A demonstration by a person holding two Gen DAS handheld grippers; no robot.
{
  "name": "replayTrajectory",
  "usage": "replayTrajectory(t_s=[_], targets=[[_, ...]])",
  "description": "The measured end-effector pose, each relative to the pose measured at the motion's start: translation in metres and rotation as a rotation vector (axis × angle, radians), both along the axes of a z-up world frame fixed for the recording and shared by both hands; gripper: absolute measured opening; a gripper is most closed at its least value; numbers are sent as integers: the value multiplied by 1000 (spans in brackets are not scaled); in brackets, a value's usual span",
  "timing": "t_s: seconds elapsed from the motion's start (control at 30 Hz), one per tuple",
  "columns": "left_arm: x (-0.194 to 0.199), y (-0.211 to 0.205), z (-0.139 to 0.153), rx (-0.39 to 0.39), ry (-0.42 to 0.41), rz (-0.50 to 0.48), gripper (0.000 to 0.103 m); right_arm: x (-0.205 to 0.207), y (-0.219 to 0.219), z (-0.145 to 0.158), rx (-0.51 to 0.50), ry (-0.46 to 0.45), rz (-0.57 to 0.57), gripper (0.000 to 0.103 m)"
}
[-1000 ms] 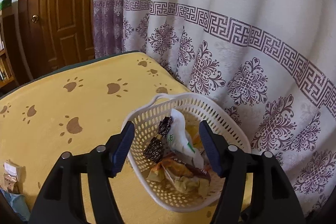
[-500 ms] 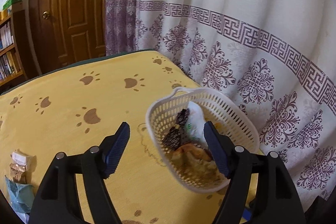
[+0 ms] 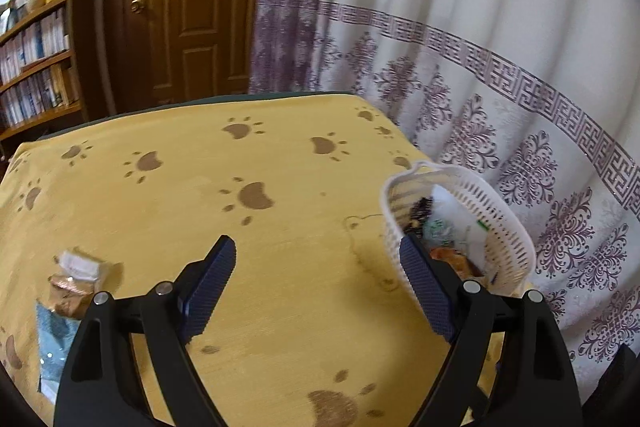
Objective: Organize snacks
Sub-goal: 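Move both grippers back to the blue bag and walnut bag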
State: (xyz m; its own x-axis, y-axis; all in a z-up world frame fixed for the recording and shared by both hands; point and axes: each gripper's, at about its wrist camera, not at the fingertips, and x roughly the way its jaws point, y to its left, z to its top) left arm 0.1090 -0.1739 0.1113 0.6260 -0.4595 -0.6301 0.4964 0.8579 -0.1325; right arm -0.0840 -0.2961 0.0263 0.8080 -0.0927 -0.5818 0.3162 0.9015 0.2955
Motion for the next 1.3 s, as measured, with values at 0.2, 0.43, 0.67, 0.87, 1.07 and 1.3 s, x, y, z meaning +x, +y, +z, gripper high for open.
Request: replayTrajectory(t_s=[0.2,0.43,0.67,0.87,1.07,1.3], targets=[[3,40,0,17,-11,77,84,4,5,0,-21,16,22,59],[8,100,5,19,-24,181,84,7,11,1,-62,37,38,59],[13,163,10,-15,-26,296,85,15,23,7,-32,55,108,59],[15,213,9,-44,-18,386,85,30,63,19,-65,40,266,68],[14,253,2,-84,4,466,85,52,117,27,-86,39,457,68],[10,288,-14,-120,39,523,85,77,167,26,-77,65,581,68]])
